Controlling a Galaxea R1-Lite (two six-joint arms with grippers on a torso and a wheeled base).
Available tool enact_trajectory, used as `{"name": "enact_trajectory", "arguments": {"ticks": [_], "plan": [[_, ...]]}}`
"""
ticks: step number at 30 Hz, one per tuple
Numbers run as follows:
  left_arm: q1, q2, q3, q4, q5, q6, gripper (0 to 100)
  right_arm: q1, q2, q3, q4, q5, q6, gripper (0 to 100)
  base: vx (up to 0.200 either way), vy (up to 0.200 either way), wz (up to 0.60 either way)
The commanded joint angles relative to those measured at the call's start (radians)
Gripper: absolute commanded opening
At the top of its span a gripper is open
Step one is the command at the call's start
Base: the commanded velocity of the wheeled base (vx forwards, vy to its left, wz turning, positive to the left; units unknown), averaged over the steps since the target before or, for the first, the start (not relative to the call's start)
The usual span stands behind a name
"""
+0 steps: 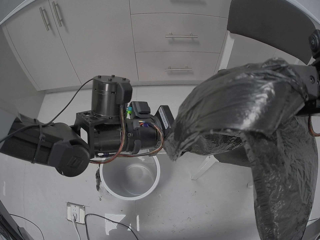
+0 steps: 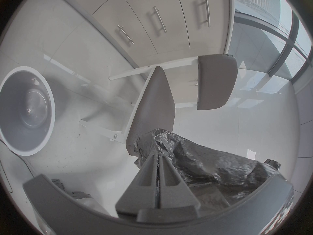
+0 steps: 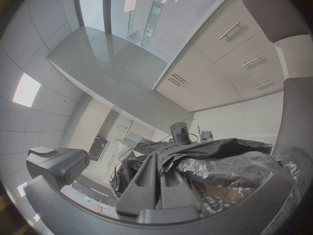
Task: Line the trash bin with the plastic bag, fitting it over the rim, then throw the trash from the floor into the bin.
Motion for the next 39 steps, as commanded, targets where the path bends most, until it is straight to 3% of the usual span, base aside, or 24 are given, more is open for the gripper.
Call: {"name": "enact_trajectory", "arguments": {"ticks": [1, 12, 20, 36, 39], "plan": [[0.07, -0.137, 0.076, 0.0, -0.007, -0.003, 0, 0.0, 0.058, -0.015, 0.0, -0.039, -0.01, 0, 0.0, 0.0, 0.0], [0.17, -0.424, 0.226, 0.0, -0.013, -0.056, 0, 0.014, 0.113, -0.078, 0.042, -0.041, -0.026, 0, 0.0, 0.0, 0.0], [0.299, -0.546, 0.265, 0.01, -0.011, -0.055, 0, 0.033, 0.107, -0.075, 0.068, -0.041, -0.047, 0, 0.0, 0.0, 0.0], [0.405, -0.637, 0.363, 0.004, -0.011, -0.05, 0, 0.057, 0.102, -0.006, 0.085, -0.044, -0.082, 0, 0.0, 0.0, 0.0], [0.432, -0.631, 0.363, 0.006, -0.011, -0.05, 0, 0.069, 0.139, -0.006, 0.069, -0.081, -0.087, 0, 0.0, 0.0, 0.0]]}}
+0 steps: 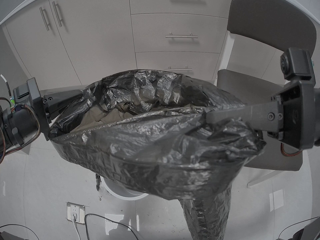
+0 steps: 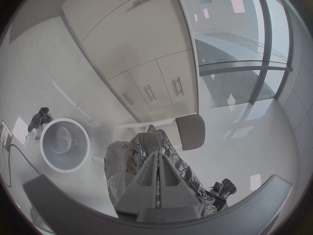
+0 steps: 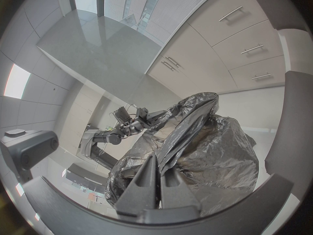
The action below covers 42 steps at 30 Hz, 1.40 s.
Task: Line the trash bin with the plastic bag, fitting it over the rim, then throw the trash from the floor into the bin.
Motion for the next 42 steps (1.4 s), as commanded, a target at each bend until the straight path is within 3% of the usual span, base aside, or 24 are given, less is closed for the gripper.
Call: {"name": "enact_trajectory", "arguments": {"ticks": [1, 4, 9, 17, 24, 29, 42], "plan": [[0.036, -0.002, 0.002, -0.001, 0.0, 0.0, 0, 0.024, 0.051, 0.003, -0.024, -0.042, -0.002, 0, 0.0, 0.0, 0.0], [0.058, 0.0, 0.002, -0.001, -0.001, 0.002, 0, 0.058, 0.088, 0.003, -0.075, -0.088, -0.004, 0, 0.0, 0.0, 0.0], [0.079, 0.002, 0.002, 0.0, -0.001, 0.003, 0, 0.104, 0.131, -0.007, -0.125, -0.098, -0.005, 0, 0.0, 0.0, 0.0], [0.148, 0.058, 0.0, -0.001, -0.001, 0.006, 0, 0.111, 0.228, -0.061, -0.131, -0.167, 0.002, 0, 0.0, 0.0, 0.0], [0.16, 0.041, 0.069, 0.006, -0.001, 0.189, 0, 0.122, 0.287, -0.09, -0.139, -0.175, 0.002, 0, 0.0, 0.0, 0.0], [0.173, 0.012, 0.081, 0.011, 0.0, 0.196, 0, 0.121, 0.332, -0.085, -0.216, -0.173, 0.007, 0, 0.0, 0.0, 0.0], [0.228, -0.031, 0.115, 0.085, 0.003, 0.218, 0, 0.17, 0.447, -0.119, -0.223, -0.175, 0.016, 0, 0.0, 0.0, 0.0]]}}
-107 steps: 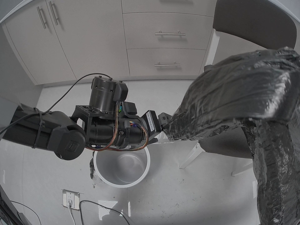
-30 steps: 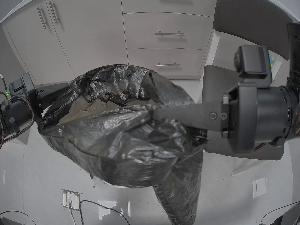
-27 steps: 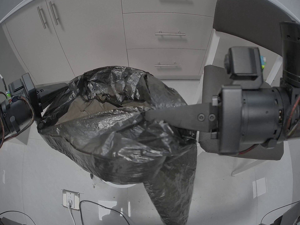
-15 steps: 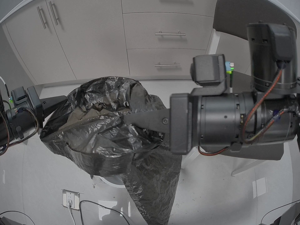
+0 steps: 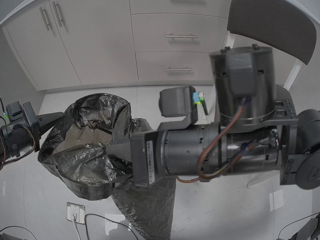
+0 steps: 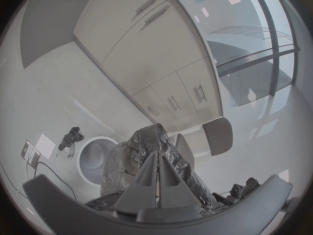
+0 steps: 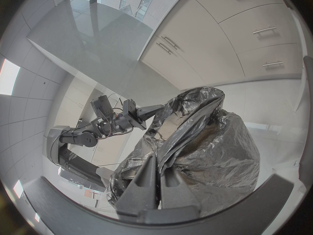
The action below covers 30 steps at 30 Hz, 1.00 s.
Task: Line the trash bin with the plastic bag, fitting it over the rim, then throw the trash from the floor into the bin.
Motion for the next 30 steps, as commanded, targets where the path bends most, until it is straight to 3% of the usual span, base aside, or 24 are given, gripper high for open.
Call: {"name": "enact_trajectory", "arguments": {"ticks": [1, 10, 17, 30], "plan": [[0.028, -0.004, 0.031, -0.002, 0.001, 0.015, 0, 0.007, 0.062, -0.019, -0.003, 0.0, 0.005, 0, 0.0, 0.0, 0.0], [0.039, 0.011, 0.058, -0.011, 0.004, 0.021, 0, 0.004, 0.094, -0.025, -0.018, -0.006, 0.003, 0, 0.0, 0.0, 0.0], [0.11, 0.124, 0.058, -0.083, 0.001, 0.036, 0, -0.01, 0.189, -0.02, -0.162, -0.078, 0.02, 0, 0.0, 0.0, 0.0], [0.147, 0.21, 0.052, -0.155, -0.001, 0.056, 0, -0.031, 0.212, -0.062, -0.147, -0.083, 0.026, 0, 0.0, 0.0, 0.0]]}}
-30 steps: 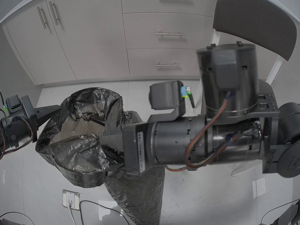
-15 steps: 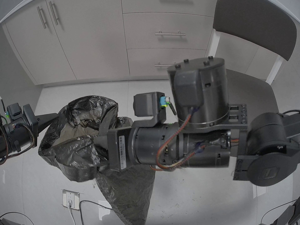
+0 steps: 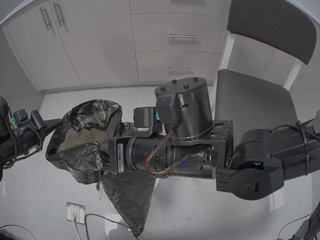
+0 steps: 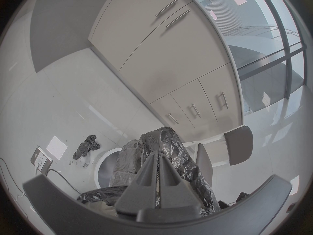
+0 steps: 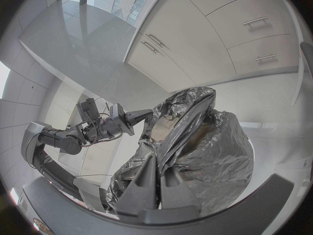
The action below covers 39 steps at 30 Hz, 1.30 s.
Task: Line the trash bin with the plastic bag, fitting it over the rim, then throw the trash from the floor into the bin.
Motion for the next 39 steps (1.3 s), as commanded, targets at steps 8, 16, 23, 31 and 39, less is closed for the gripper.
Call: {"name": "enact_trajectory", "arguments": {"ticks": [8, 16, 23, 31, 39], "plan": [[0.007, 0.12, -0.021, -0.019, 0.003, 0.005, 0, -0.012, 0.041, -0.02, -0.003, -0.104, 0.005, 0, 0.0, 0.0, 0.0], [0.007, 0.272, -0.059, -0.136, 0.009, 0.003, 0, -0.039, 0.094, -0.031, -0.005, -0.118, 0.002, 0, 0.0, 0.0, 0.0], [0.009, 0.381, -0.076, -0.179, 0.007, 0.012, 0, -0.056, 0.132, -0.031, -0.032, -0.118, 0.002, 0, 0.0, 0.0, 0.0], [0.001, 0.466, -0.111, -0.234, 0.007, 0.003, 0, -0.102, 0.176, -0.04, -0.068, -0.118, 0.002, 0, 0.0, 0.0, 0.0], [-0.001, 0.533, -0.147, -0.243, 0.001, 0.006, 0, -0.114, 0.23, -0.048, -0.111, -0.118, -0.002, 0, 0.0, 0.0, 0.0]]}}
